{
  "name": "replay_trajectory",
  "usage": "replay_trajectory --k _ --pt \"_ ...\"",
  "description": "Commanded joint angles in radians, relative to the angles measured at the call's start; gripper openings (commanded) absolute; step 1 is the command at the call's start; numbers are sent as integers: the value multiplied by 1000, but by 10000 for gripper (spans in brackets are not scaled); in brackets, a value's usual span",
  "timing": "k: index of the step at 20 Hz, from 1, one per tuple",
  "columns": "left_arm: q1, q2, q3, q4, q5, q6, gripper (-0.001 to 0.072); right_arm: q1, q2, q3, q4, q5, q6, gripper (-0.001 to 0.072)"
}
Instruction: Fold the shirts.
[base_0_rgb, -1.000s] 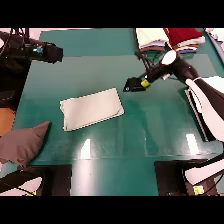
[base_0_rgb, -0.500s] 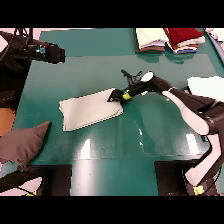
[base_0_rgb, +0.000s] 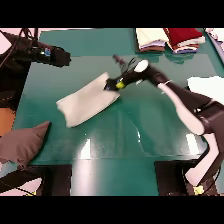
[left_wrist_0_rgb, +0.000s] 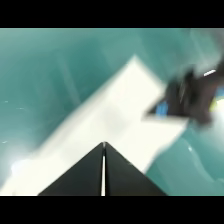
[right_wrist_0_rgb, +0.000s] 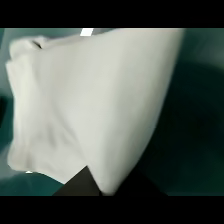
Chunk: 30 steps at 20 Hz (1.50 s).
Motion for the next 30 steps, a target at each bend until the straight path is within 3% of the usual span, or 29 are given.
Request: replay_trajectory --k 1,4,8,12,21,26,30 --pt "-84 0 0 -10 23 23 24 -185 151 21 -207 27 74 16" --pt "-131 0 0 -10 61 22 24 -436 298 -43 -333 65 126 16" --pt "-137 0 0 -22 89 2 24 -770 414 -118 -338 69 126 16" --pt "-137 0 0 -23 117 -31 24 -970 434 -106 -310 72 126 16" --pt "-137 0 0 -41 104 -31 24 -973 434 179 -296 37 125 16" --pt "-137 0 0 -41 89 -31 24 -992 435 288 -305 192 125 15" --pt "-137 0 0 -41 88 -31 24 -1049 499 164 -307 301 78 16"
